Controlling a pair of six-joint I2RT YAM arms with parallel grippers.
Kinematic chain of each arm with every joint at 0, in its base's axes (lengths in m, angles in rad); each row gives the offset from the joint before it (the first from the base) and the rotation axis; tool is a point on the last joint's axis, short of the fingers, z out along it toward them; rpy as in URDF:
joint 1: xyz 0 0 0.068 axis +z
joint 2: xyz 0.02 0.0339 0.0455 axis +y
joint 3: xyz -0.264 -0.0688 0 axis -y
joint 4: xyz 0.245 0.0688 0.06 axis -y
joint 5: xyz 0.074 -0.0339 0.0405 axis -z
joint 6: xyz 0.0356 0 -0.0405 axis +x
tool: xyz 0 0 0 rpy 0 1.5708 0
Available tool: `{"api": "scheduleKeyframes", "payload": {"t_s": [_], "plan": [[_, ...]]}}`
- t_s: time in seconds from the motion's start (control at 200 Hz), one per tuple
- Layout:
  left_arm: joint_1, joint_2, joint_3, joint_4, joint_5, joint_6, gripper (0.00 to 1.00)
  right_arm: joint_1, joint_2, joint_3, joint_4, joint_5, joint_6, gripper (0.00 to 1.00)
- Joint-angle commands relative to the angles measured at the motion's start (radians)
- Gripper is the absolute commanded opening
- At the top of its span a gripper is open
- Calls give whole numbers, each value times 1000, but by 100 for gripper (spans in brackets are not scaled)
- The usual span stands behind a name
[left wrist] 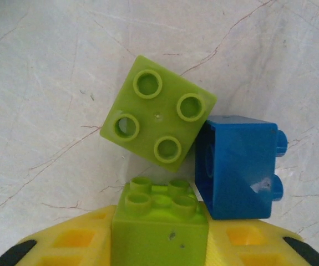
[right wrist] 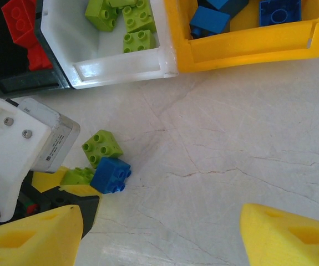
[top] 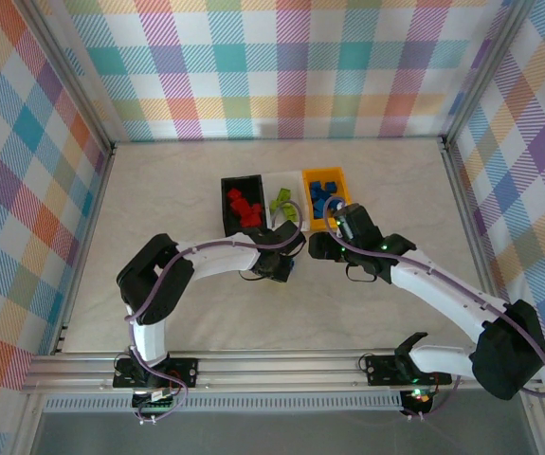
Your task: Sort the legos into containers by color
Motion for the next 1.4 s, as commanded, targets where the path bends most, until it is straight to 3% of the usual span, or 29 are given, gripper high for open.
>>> {"api": "scheduleKeyframes", "payload": {"t_s": [0.0, 0.18, 0.355, 0.675, 0.875, 1.01, 1.145, 1.31, 1.395], "plan": [[-9, -51, -1, -18, -13, -9, 32, -5, -14, -5, 21, 0, 6, 75], [-2, -194, -14, -52, -31, -47, 31, -6, -7, -7, 29, -3, 7, 75], [92, -191, 114, -80, -45, -51, 30, -7, 3, -16, 48, -7, 15, 75], [221, 146, 572, -137, -51, -4, 30, -7, 17, -36, 58, -28, 18, 76], [244, 315, 794, -219, -42, 6, 31, -7, 23, -41, 60, -43, 8, 76], [245, 365, 870, -259, -23, 9, 46, -7, 36, -41, 70, -66, 1, 77], [241, 303, 847, -228, 20, -5, 63, 3, 69, -46, 99, -107, 9, 78], [225, 124, 686, -137, 72, -24, 94, 44, 136, -25, 119, -120, 13, 82], [217, 6, 549, -83, 84, -40, 100, 71, 189, 3, 121, -124, 9, 83]]}}
